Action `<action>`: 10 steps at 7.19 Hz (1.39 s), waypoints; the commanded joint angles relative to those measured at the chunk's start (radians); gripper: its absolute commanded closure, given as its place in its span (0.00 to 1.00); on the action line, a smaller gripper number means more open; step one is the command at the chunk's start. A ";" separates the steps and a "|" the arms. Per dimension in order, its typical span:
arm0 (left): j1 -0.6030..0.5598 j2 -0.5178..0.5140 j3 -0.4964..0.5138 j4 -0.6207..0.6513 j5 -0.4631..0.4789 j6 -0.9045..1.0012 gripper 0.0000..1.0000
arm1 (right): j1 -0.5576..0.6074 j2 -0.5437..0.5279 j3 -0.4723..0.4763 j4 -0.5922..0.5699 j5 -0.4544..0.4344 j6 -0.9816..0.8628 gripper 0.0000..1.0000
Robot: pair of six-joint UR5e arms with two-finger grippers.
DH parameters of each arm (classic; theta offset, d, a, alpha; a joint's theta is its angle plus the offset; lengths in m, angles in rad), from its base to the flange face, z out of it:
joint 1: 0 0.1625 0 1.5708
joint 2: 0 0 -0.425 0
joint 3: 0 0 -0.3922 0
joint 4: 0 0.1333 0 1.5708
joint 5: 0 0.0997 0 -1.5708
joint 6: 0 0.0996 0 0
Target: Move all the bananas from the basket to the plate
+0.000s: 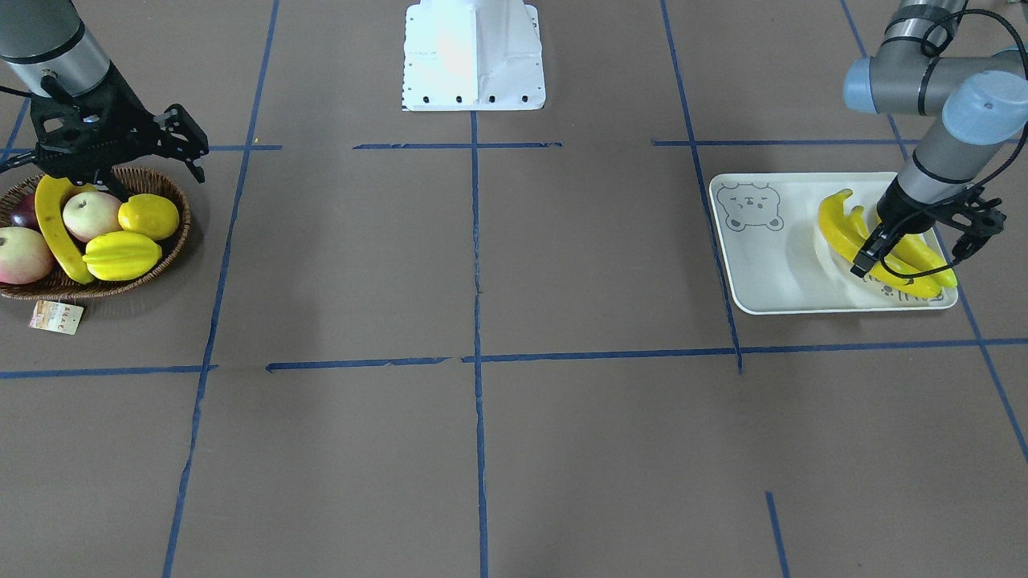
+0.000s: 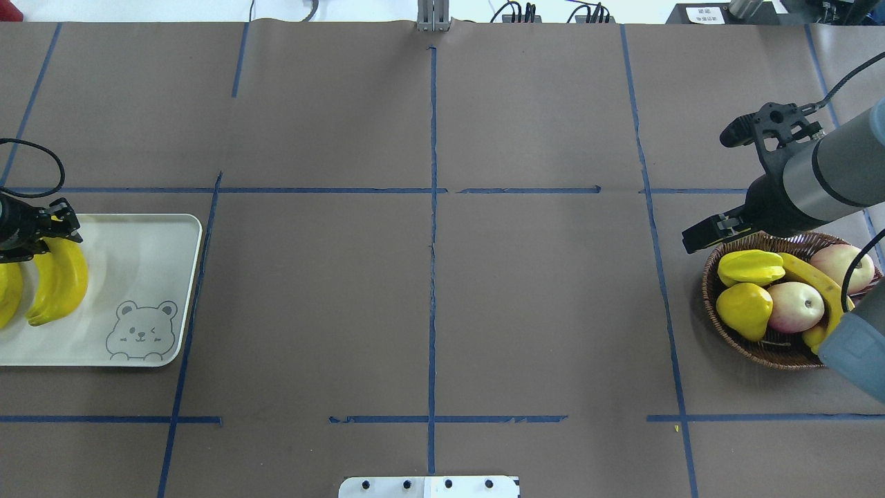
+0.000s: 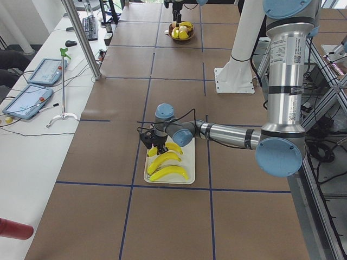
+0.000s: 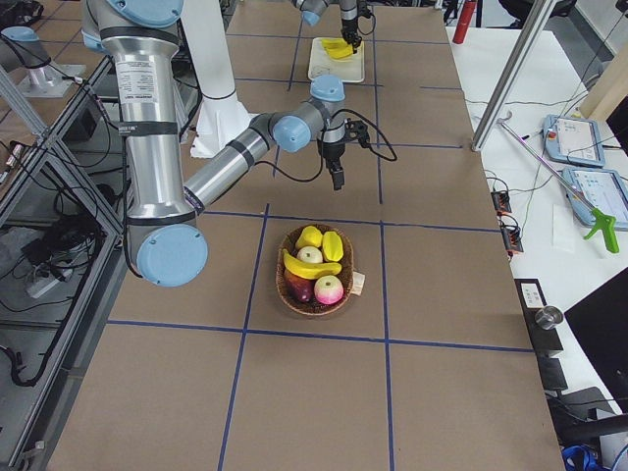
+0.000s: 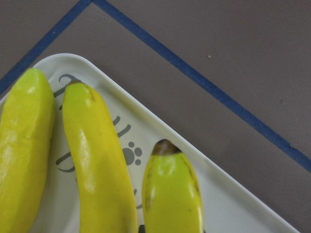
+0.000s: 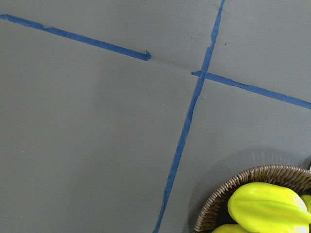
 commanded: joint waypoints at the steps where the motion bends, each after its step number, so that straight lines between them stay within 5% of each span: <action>1: -0.003 -0.006 0.003 -0.006 0.027 0.011 0.00 | 0.007 -0.002 0.001 0.000 0.001 -0.001 0.01; 3: -0.032 -0.004 -0.014 0.002 0.001 0.128 0.00 | 0.010 -0.009 0.001 0.000 0.001 -0.003 0.01; 4: -0.087 -0.004 -0.029 0.003 -0.090 0.143 0.00 | 0.013 -0.025 0.002 0.003 0.003 -0.012 0.01; 8: -0.115 0.042 -0.207 0.006 -0.236 0.285 0.00 | 0.106 -0.178 0.016 0.041 0.052 -0.193 0.01; 10: -0.115 0.039 -0.218 0.002 -0.238 0.286 0.00 | 0.119 -0.347 0.001 0.281 0.073 -0.184 0.01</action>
